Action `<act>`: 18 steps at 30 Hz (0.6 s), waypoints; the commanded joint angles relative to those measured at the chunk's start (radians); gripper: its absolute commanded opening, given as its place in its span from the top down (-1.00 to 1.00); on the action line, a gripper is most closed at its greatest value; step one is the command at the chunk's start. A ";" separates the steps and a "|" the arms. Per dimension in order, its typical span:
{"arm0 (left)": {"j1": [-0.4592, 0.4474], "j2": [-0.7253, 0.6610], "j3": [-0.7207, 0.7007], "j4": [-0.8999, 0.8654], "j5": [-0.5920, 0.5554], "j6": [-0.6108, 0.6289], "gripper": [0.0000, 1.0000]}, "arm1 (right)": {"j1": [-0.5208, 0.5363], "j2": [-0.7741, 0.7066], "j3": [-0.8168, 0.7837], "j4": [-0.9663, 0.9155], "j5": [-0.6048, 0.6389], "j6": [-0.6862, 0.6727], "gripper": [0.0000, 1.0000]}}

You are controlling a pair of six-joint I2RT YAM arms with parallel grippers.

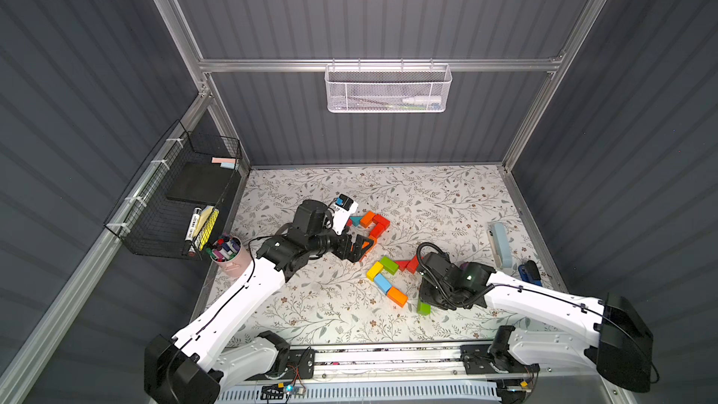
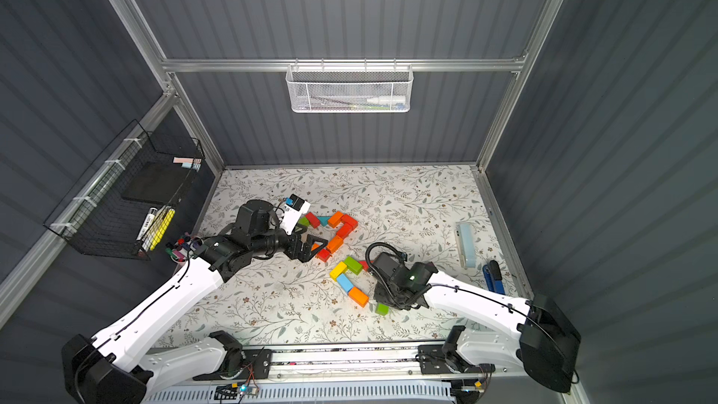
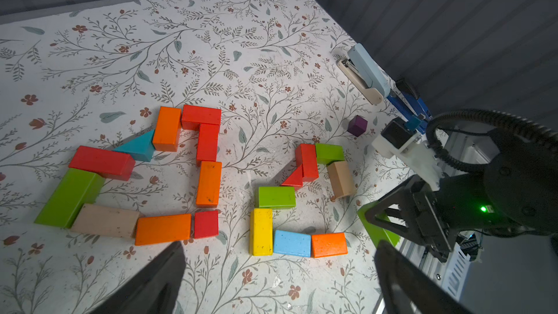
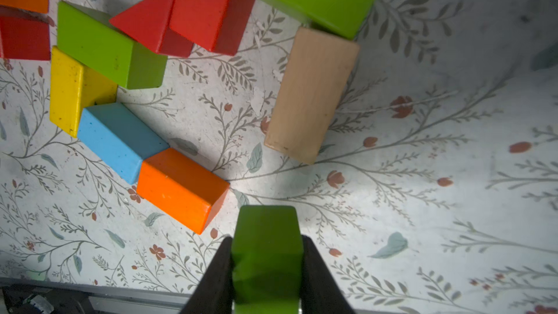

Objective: Assemble a heart with building blocks
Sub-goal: Assemble the building block at the center of the board.

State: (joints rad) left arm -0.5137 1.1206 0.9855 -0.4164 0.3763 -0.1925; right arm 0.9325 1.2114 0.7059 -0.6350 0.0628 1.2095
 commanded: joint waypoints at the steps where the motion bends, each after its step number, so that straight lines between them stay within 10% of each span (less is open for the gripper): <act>1: 0.004 -0.019 -0.010 -0.015 -0.007 -0.010 -0.98 | 0.010 0.049 -0.016 0.061 0.005 0.134 0.49; 18: 0.006 -0.009 -0.010 -0.015 0.003 -0.013 -0.98 | 0.014 0.102 -0.029 0.054 0.098 0.261 0.43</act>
State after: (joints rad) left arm -0.5137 1.1206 0.9855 -0.4202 0.3767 -0.1951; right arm 0.9436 1.3037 0.6895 -0.5694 0.1360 1.3842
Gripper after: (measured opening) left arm 0.992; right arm 0.328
